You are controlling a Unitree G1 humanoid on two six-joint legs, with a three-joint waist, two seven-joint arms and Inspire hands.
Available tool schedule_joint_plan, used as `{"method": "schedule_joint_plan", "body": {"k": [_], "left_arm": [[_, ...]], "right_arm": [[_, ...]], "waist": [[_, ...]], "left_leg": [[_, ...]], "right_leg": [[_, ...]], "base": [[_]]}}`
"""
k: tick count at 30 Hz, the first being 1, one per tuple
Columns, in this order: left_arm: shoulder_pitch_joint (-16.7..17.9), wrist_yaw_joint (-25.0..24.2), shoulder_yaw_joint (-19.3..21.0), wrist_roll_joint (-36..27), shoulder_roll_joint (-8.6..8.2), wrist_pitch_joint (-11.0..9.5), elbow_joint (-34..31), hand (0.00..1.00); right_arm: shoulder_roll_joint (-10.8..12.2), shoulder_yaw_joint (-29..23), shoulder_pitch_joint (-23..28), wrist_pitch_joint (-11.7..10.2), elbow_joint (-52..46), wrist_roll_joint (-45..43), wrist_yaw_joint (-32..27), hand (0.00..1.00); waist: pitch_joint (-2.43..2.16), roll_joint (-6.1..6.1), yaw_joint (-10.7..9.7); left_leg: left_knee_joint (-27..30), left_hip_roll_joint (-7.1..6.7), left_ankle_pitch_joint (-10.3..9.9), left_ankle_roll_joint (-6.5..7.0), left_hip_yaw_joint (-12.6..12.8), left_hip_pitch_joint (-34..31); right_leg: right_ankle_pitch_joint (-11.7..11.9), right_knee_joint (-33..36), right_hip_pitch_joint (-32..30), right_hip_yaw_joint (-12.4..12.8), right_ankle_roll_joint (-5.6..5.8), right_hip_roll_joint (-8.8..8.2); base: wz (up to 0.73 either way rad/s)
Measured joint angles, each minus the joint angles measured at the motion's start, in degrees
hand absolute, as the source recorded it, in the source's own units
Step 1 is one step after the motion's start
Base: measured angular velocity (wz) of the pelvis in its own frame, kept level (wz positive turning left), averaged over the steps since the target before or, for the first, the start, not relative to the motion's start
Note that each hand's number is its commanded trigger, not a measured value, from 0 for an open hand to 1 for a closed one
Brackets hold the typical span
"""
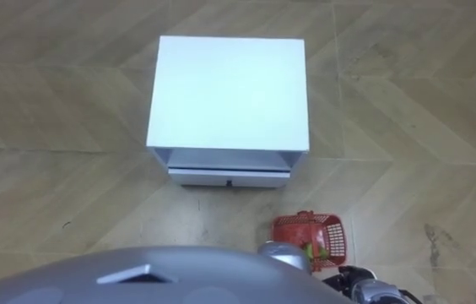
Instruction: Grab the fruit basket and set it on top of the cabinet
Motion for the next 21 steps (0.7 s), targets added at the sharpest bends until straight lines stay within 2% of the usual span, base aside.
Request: {"method": "schedule_joint_plan", "body": {"k": [3,5,7,8,10,11,12,13,14,15,16,17,18,19,20,21], "left_arm": [[0.0,-0.1,0.1,-0.1,0.0,-0.1,0.1,0.0],[-0.3,-0.1,0.1,-0.1,-0.01,-0.2,0.1,0.0],[-1.2,-0.1,0.1,-0.1,-0.01,-0.3,0.1,0.0],[-1.6,-0.1,0.1,-0.2,0.07,-0.3,0.2,0.0],[-2.7,-0.1,0.3,-0.5,0.4,-0.9,1.2,0.0],[-3.8,-0.1,0.5,-1.4,0.73,-2.0,2.5,0.0],[-4.2,-0.1,0.6,-1.4,0.81,-2.9,3.0,0.0],[-4.8,-0.4,1.3,-1.4,0.92,-4.5,3.0,0.0],[-6.1,-0.6,2.2,-1.4,1.56,-5.1,2.9,0.0],[-6.4,-0.7,3.1,-1.4,2.12,-5.8,3.0,0.0],[-6.5,-0.8,3.4,-1.4,2.33,-6.0,3.0,0.0],[-6.5,-0.8,3.4,-2.5,2.6,-5.9,3.0,0.0],[-6.4,-0.8,3.2,-3.1,2.65,-5.9,2.8,0.0],[-6.5,-0.7,3.0,-5.0,2.74,-5.9,2.9,0.0],[-6.5,-0.5,2.9,-6.1,2.83,-6.0,3.2,0.0],[-6.6,0.3,2.7,-7.6,3.0,-6.0,3.6,0.0]], "right_arm": [[0.0,-0.1,0.1,0.0,-0.5,-0.1,0.0,0.0],[-0.1,-0.1,0.0,0.0,-1.1,0.1,-0.4,0.0],[-0.1,-0.1,-0.7,0.1,-1.3,0.2,-0.6,0.0],[-0.1,0.1,-1.4,-0.1,-1.2,0.3,-0.7,0.0],[-0.3,0.1,-3.2,-0.1,-1.2,0.1,-1.3,0.0],[-0.6,0.1,-4.0,-0.1,-1.3,-0.1,-1.7,0.0],[-0.9,0.1,-4.3,-0.1,-1.6,-0.2,-1.8,0.0],[-1.5,0.0,-5.3,0.0,-3.0,-0.2,-1.8,0.0],[-1.1,0.0,-5.9,-0.2,-4.9,0.4,-1.8,0.0],[-0.6,-0.1,-5.8,-0.7,-5.2,1.3,-1.8,0.0],[-0.5,0.0,-5.9,-0.8,-5.2,1.7,-1.8,0.0],[-0.5,0.1,-6.7,-1.0,-5.3,2.0,-2.0,0.0],[-0.6,0.1,-7.5,-1.4,-5.4,2.4,-2.3,0.0],[-0.8,0.1,-9.4,-2.8,-5.6,3.3,-3.1,0.0],[-0.7,0.2,-11.7,-4.2,-5.5,4.8,-4.2,0.0],[-0.6,0.8,-13.7,-5.5,-5.6,6.5,-5.1,0.0]], "waist": [[-0.07,0.12,-0.1],[-0.12,0.22,0.1],[-0.35,0.04,0.4],[-0.34,0.08,0.4],[0.12,0.42,0.2],[0.54,0.54,0.5],[0.47,0.66,0.5],[-0.41,2.16,0.8],[0.8,0.75,0.6],[0.77,-0.66,1.3],[0.73,-0.87,2.0],[0.03,-1.89,3.4],[-0.15,-2.16,3.6],[-0.17,-2.34,4.7],[-0.09,-2.41,4.8],[-0.29,-2.74,4.9]], "left_leg": [[0.4,-0.5,-0.1,0.14,0.6,-0.1],[2.0,-1.09,-1.1,1.12,1.2,-1.5],[3.3,-1.73,-1.3,1.34,1.8,-2.8],[4.9,-1.91,-1.6,1.81,2.9,-4.4],[9.6,-1.85,-1.9,2.43,5.1,-8.2],[13.4,-1.9,-2.1,3.32,6.1,-12.0],[13.0,-2.38,-1.9,3.56,5.6,-13.6],[11.9,-0.83,-3.0,4.65,7.2,-16.7],[14.3,-0.71,-3.4,5.52,10.7,-19.2],[16.0,-0.94,-3.7,6.05,11.3,-20.7],[16.6,-0.9,-3.8,6.25,11.8,-21.5],[17.7,-0.87,-4.0,6.5,12.2,-23.5],[18.5,-0.82,-4.0,6.53,12.2,-24.8],[20.6,-0.52,-4.1,6.67,12.2,-27.7],[22.9,-0.26,-4.1,6.73,12.2,-30.8],[25.7,-0.12,-4.2,6.81,12.2,-34.3]], "right_leg": [[-0.5,0.7,-0.3,0.2,0.4,-0.6],[-2.1,4.1,-2.4,0.4,0.86,-1.61],[-2.5,6.7,-4.6,1.0,1.15,-2.43],[-2.4,8.1,-6.2,1.9,1.28,-2.69],[-1.1,8.7,-8.3,3.3,1.3,-2.76],[-0.1,8.5,-9.5,6.2,1.24,-2.99],[0.0,8.5,-10.8,7.8,1.46,-2.93],[-0.6,10.9,-14.6,7.5,2.46,-1.91],[-2.9,19.9,-18.3,5.3,1.95,-3.54],[-4.1,28.7,-19.5,4.1,1.48,-4.6],[-4.1,32.3,-19.4,3.8,1.51,-4.69],[-3.9,37.2,-18.3,3.7,1.68,-4.61],[-3.6,38.5,-17.3,3.6,1.77,-4.56],[-2.8,38.7,-14.7,3.6,2.04,-4.77],[-1.8,37.1,-11.6,3.6,2.64,-5.24],[-1.0,35.5,-8.6,3.7,2.81,-6.03]], "base": [[0.0],[0.02],[-0.17],[-0.3],[-0.21],[-0.14],[-0.27],[-0.15],[0.0],[0.18],[0.1],[0.0],[-0.1],[-0.13],[-0.13],[0.0]]}}
